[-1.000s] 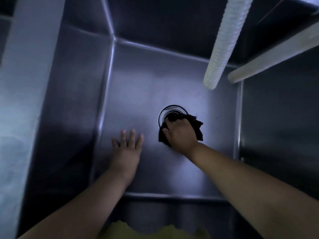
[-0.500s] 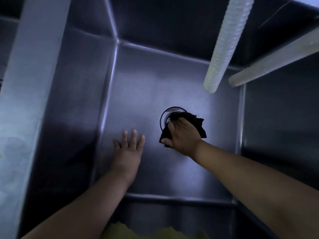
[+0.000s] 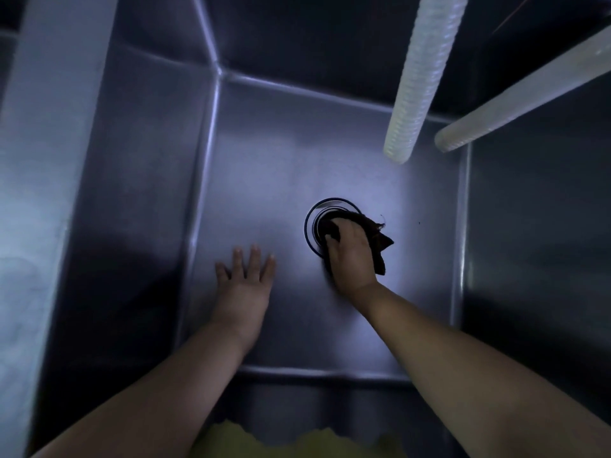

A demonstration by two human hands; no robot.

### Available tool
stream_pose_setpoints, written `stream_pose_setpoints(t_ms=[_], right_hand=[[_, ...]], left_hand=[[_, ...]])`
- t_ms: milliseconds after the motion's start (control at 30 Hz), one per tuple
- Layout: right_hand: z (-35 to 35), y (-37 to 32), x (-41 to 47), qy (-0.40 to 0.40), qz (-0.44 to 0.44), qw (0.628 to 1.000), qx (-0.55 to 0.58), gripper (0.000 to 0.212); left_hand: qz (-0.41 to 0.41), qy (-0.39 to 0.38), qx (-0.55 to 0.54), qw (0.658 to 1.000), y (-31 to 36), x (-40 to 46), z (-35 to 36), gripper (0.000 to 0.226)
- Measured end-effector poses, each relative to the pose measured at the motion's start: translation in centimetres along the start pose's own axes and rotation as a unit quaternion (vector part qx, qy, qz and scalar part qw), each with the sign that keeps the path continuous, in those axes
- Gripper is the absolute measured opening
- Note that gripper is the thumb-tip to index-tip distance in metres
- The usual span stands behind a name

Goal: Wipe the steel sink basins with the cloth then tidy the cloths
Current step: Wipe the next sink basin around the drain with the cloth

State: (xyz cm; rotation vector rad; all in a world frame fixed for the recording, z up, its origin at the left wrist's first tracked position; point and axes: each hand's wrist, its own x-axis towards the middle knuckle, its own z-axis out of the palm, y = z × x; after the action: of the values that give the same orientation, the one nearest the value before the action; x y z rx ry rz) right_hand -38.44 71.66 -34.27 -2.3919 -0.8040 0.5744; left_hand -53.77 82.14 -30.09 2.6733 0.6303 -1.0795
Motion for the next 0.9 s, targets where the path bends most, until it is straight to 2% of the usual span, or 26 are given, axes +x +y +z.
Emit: stream_pose_setpoints(t_ms=[67,167,300,367,400,467,500,567,600,633,667,733,800,900], right_hand=[[-0.2,-0.2,-0.4,0.026,0.029,0.996,0.076,0.027],[-0.6,-0.4,-0.6,0.076,0.032,0.988,0.127,0.029],[-2.1,-0.2,-0.2,0.163,0.057,0.967,0.188,0.022],[-3.4,0.5,-0.4,0.211,0.032,0.956,0.201,0.013],[-4.0,1.1,-0.9,0.209,0.004,0.962,0.176,0.024],[-4.5,2.7,-2.8,0.112,-0.107,0.986,0.068,0.047],[-4.4,3.7,-4.1,0.038,-0.191,0.981,-0.015,0.05],[-3.8,6.0,-6.4,-0.082,-0.316,0.926,-0.19,0.048],[-3.6,7.1,-7.2,-0.109,-0.325,0.906,-0.25,0.046],[-3.5,8.1,-7.7,-0.103,-0.303,0.904,-0.284,0.045],[-3.6,8.8,-7.8,-0.081,-0.253,0.918,-0.293,0.048],[-4.4,9.9,-6.9,-0.021,-0.115,0.951,-0.286,0.054],[-5.6,10.2,-5.1,0.016,0.008,0.953,-0.303,0.059],[-6.4,9.7,-1.6,0.026,0.111,0.941,-0.318,0.07]], left_hand=[[0.005,-0.003,0.005,1.0,0.0,0.0,0.0,0.079],[0.003,-0.012,0.014,1.0,0.0,-0.1,0.1,0.079],[0.001,-0.016,0.022,1.0,0.1,-0.1,0.0,0.081],[0.003,-0.014,0.021,1.0,0.1,0.0,0.2,0.082],[0.002,-0.016,0.02,1.0,0.1,0.0,0.1,0.083],[0.0,-0.019,0.021,1.0,0.2,-0.1,0.0,0.083],[-0.001,-0.018,0.02,1.0,0.2,-0.1,-0.1,0.083],[-0.003,-0.014,0.016,1.0,0.3,-0.2,-0.3,0.083],[-0.002,-0.013,0.014,1.0,0.4,-0.2,-0.2,0.083],[-0.002,-0.013,0.015,1.0,0.4,-0.2,-0.3,0.083],[0.001,-0.012,0.022,1.0,0.4,-0.1,-0.2,0.083],[0.005,0.009,0.025,1.0,0.2,0.0,0.3,0.085],[0.004,0.03,0.008,0.999,0.2,0.1,0.4,0.086],[0.005,0.03,0.014,0.999,0.3,0.2,0.3,0.084]])
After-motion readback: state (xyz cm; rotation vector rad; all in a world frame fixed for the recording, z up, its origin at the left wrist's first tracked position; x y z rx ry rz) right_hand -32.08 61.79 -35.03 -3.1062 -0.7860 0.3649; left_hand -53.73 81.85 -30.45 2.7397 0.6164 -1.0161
